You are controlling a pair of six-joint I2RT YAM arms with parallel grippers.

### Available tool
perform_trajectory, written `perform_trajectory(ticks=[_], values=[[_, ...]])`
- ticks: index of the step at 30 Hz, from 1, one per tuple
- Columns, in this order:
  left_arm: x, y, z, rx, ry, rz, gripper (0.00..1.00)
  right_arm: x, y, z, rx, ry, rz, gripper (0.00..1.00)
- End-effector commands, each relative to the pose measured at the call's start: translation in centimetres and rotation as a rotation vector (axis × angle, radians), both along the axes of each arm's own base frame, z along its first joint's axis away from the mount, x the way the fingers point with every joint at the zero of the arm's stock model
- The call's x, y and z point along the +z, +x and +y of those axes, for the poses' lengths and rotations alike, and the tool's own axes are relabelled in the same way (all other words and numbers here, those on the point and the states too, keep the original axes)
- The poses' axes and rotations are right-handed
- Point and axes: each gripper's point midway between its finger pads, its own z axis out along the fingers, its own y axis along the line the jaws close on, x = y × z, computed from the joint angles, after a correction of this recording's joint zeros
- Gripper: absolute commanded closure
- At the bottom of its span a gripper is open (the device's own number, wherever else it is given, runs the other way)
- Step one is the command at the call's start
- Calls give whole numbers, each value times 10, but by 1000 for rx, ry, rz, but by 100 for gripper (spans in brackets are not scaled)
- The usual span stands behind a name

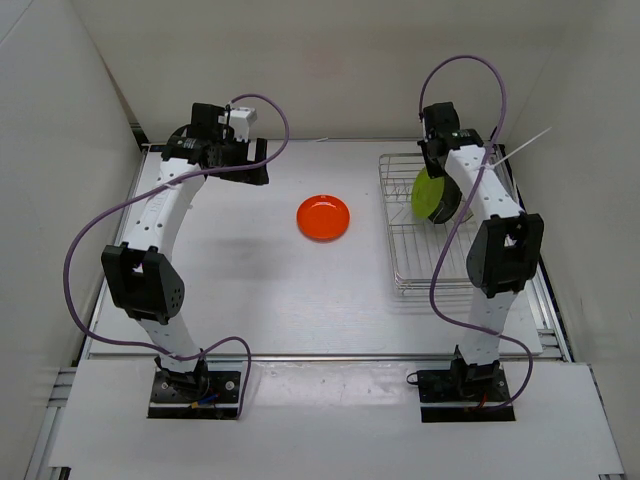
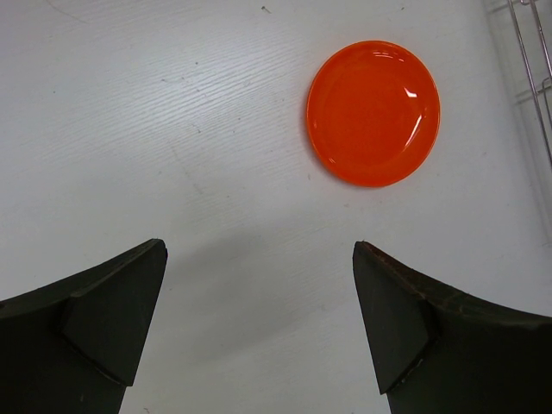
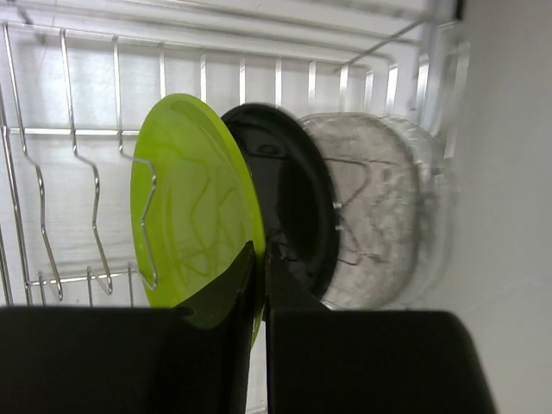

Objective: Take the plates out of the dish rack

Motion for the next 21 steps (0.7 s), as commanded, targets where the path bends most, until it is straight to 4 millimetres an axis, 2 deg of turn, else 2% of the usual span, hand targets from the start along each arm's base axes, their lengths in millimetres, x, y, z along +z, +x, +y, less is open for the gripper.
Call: perform_trajectory(ticks=[1, 2, 3, 6, 8, 9, 10, 11, 12, 13, 14, 16, 17, 18, 19, 20, 21], values=[[41, -3, -5, -24, -37, -90, 0, 59, 6, -11, -86, -24, -130, 100], [39, -2, -5, -24, -35, -80, 0, 63, 3, -13, -93, -31, -132, 100], [45, 2, -6, -24, -38, -96, 0, 73, 3, -16, -104, -38, -157, 100], [50, 3, -15, -52, -54, -93, 0, 112, -10, -23, -99, -57, -230, 100], [64, 3, -21, -76, -81, -122, 0, 130, -17, -21, -85, -54, -265, 100], [64, 3, -29, -102, -94, -119, 0, 145, -23, -22, -87, -45, -303, 100], [73, 4, -32, -115, -108, -144, 0, 152, -27, -23, -88, -41, -320, 100], [70, 3, -40, -139, -120, -132, 0, 160, -30, -24, -89, -36, -338, 100], [78, -1, -52, -185, -153, -146, 0, 173, -38, -25, -91, -28, -369, 100], [77, 1, -56, -210, -164, -150, 0, 179, -40, -19, -73, -16, -381, 100], [75, -5, -70, -262, -196, -132, 0, 190, -47, -14, -55, 2, -406, 100], [78, -12, -90, -338, -242, -132, 0, 192, -53, -1, 4, 71, -403, 100], [86, -15, -99, -374, -263, -150, 0, 190, -61, 26, 123, 184, -380, 100], [85, -22, -117, -441, -302, -140, 0, 188, -67, 40, 188, 240, -365, 100], [86, -21, -126, -462, -327, -134, 0, 183, -75, 53, 250, 293, -341, 100], [91, -23, -134, -492, -342, -146, 0, 187, -81, 65, 307, 341, -339, 100], [95, -31, -148, -538, -381, -136, 0, 177, -85, 78, 353, 377, -302, 100]])
